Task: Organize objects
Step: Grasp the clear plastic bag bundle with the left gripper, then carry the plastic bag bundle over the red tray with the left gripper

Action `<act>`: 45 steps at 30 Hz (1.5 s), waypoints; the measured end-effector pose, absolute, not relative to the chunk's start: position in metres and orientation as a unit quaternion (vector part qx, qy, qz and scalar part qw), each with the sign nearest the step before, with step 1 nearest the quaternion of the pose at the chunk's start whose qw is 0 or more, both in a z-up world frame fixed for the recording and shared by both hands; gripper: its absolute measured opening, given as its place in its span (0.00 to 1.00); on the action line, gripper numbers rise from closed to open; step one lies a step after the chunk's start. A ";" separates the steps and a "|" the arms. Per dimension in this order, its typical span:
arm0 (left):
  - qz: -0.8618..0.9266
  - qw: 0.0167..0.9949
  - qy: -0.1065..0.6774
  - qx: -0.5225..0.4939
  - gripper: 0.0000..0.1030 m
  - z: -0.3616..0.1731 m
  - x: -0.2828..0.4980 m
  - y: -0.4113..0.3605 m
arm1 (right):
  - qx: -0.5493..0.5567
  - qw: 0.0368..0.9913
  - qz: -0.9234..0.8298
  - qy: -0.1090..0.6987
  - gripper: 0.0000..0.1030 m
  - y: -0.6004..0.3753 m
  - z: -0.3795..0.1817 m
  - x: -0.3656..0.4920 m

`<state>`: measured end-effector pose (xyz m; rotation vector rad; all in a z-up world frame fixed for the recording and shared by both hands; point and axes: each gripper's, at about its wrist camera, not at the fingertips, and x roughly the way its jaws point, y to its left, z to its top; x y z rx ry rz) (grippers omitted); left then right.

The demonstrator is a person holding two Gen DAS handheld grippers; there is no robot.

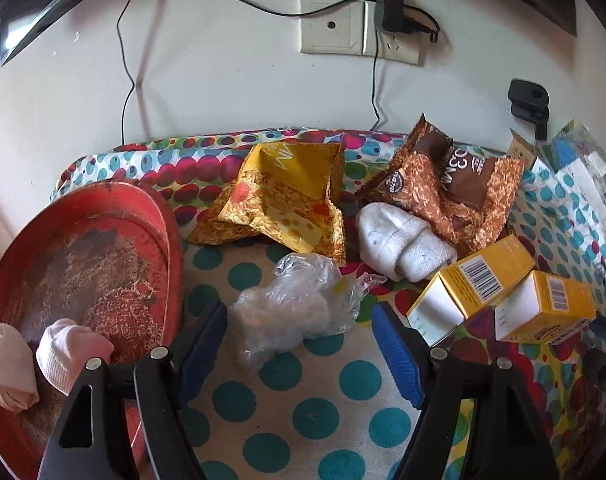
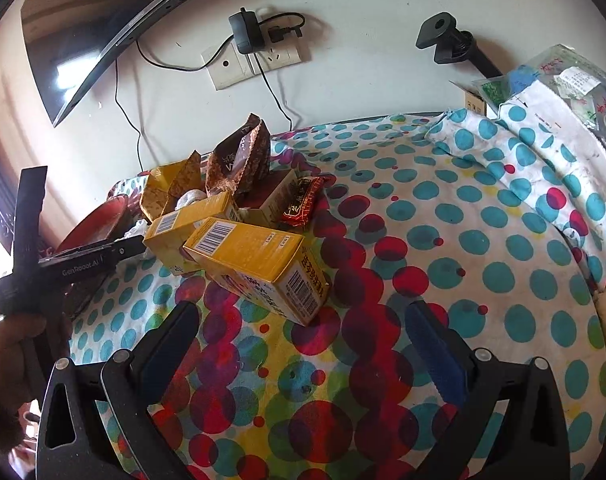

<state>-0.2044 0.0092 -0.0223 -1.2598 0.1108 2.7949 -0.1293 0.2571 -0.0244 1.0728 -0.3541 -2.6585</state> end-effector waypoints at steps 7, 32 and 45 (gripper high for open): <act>0.899 0.054 0.054 -0.431 0.38 -0.035 -0.213 0.009 | 0.369 0.123 -0.914 -0.116 1.00 0.256 -0.024 -0.129; 0.925 0.047 0.077 -0.368 0.31 -0.011 -0.128 0.024 | 0.370 0.149 -0.915 -0.059 1.00 0.230 -0.018 -0.132; 0.934 0.030 0.019 -0.356 0.31 -0.004 -0.086 -0.010 | 0.399 0.161 -0.903 0.010 0.99 0.216 -0.024 -0.173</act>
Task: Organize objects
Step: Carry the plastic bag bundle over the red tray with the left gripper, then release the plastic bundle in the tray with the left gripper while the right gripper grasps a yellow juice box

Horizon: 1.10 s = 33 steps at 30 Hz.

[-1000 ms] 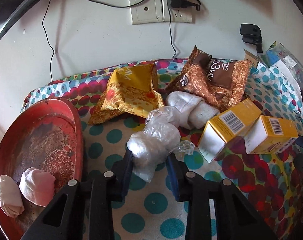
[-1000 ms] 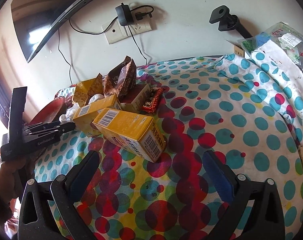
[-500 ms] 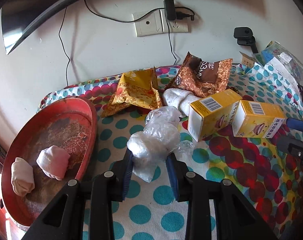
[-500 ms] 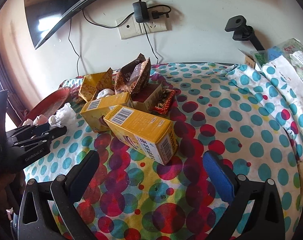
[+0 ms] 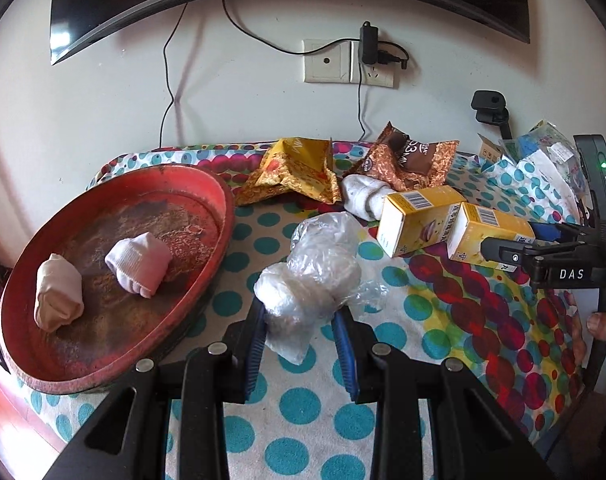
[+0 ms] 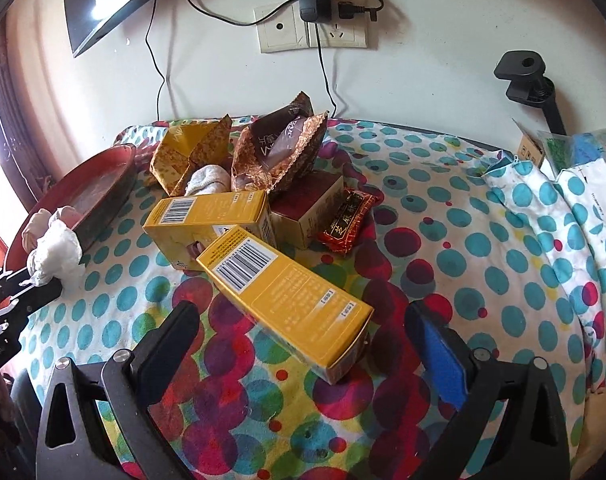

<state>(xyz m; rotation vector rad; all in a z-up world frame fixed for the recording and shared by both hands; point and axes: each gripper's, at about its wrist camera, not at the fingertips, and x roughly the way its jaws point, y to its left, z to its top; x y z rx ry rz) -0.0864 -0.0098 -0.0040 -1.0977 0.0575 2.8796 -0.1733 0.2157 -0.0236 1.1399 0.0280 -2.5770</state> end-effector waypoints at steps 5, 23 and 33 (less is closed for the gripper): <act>0.938 -0.004 0.007 -0.347 0.31 0.001 -0.081 -0.034 | 0.401 0.175 -0.899 0.012 0.67 0.211 -0.025 -0.175; 0.937 -0.093 -0.033 -0.334 0.32 0.019 -0.080 -0.109 | 0.357 0.202 -0.910 0.060 0.40 0.193 -0.014 -0.157; 0.928 -0.125 -0.041 -0.349 0.32 0.010 -0.082 -0.143 | 0.324 0.201 -0.923 0.047 0.34 0.199 -0.005 -0.147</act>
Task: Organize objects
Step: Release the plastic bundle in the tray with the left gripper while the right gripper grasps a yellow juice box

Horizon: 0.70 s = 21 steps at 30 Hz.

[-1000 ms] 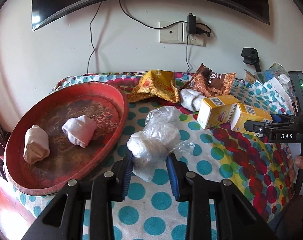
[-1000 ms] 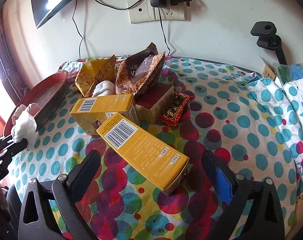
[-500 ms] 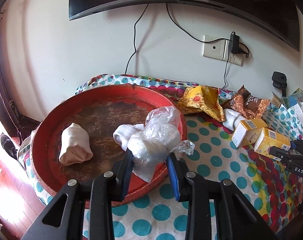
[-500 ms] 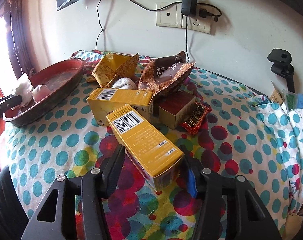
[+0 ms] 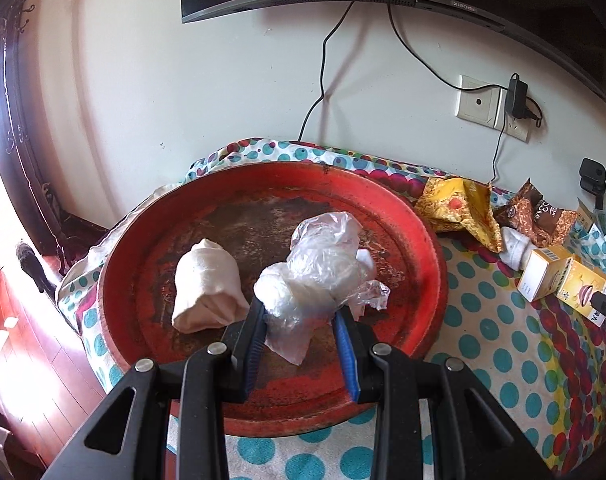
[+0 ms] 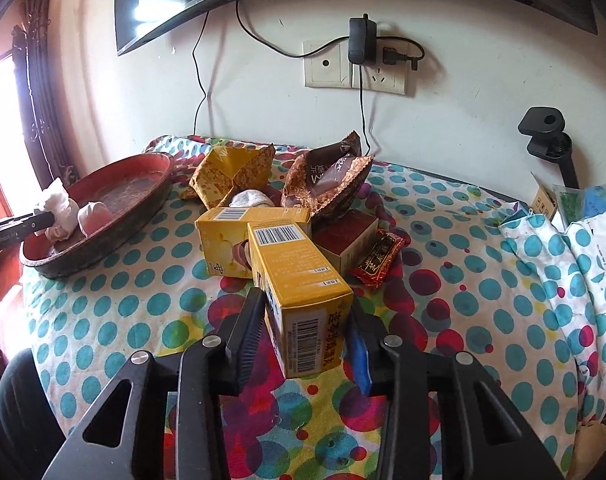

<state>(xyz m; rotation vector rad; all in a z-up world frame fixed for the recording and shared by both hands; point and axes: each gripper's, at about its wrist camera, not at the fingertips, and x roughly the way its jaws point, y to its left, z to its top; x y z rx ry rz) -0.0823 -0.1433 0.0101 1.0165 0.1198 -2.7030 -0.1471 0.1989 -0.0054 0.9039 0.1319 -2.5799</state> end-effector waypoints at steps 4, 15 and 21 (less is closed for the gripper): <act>-0.920 0.134 0.054 0.363 0.32 -0.002 -0.079 -0.160 | 0.314 0.197 -0.928 0.043 0.32 0.202 -0.003 -0.145; -0.909 0.141 0.069 0.386 0.32 -0.021 -0.083 -0.177 | 0.306 0.193 -0.931 0.045 0.27 0.203 -0.001 -0.142; -0.909 0.145 0.061 0.386 0.32 -0.024 -0.085 -0.176 | 0.296 0.198 -0.934 0.040 0.27 0.204 0.002 -0.139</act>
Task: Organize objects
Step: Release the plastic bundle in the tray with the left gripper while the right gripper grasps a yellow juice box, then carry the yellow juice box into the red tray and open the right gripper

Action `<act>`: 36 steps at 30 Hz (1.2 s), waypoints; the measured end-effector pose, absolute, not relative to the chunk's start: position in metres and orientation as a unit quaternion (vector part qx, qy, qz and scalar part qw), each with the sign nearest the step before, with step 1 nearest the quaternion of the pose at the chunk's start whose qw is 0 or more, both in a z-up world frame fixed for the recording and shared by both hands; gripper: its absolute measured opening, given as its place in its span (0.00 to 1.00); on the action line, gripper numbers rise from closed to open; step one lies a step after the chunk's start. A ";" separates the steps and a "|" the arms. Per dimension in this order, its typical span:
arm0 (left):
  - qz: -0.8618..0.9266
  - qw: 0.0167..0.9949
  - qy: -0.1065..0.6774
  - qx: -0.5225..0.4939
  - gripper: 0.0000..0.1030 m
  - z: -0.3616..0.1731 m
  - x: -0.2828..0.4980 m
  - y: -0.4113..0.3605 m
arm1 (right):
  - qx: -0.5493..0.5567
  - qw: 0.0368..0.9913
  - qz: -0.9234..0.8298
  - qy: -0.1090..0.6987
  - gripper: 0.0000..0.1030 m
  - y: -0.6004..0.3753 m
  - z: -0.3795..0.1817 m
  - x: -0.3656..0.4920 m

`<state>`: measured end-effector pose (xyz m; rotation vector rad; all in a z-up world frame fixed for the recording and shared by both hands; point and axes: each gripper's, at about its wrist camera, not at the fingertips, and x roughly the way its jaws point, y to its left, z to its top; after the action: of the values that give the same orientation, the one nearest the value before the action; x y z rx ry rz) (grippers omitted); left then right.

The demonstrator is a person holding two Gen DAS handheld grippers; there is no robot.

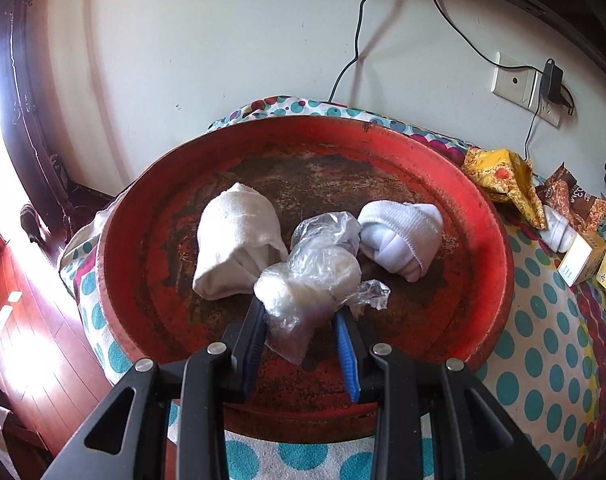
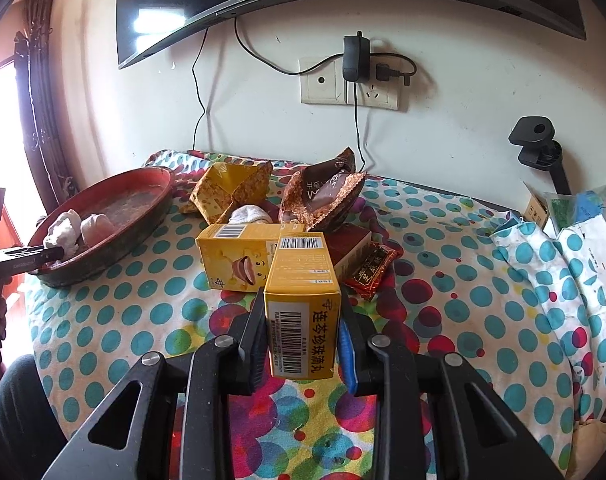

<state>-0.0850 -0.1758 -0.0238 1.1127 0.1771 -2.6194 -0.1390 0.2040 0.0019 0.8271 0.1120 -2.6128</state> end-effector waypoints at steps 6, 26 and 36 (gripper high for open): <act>-0.916 0.139 0.068 0.371 0.44 -0.020 -0.082 -0.176 | 0.293 0.194 -0.935 0.043 0.27 0.204 0.003 -0.138; -0.927 0.136 0.045 0.345 0.79 0.001 -0.025 -0.159 | 0.296 0.165 -0.940 0.042 0.27 0.206 0.005 -0.137; -0.928 0.128 0.080 0.339 0.79 0.015 -0.010 -0.166 | 0.276 0.218 -0.933 0.079 0.27 0.116 0.046 -0.132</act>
<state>-0.0101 -0.1662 0.0145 0.9871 0.2334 -2.6999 -0.1324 0.1162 0.0463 0.7634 0.2188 -2.5826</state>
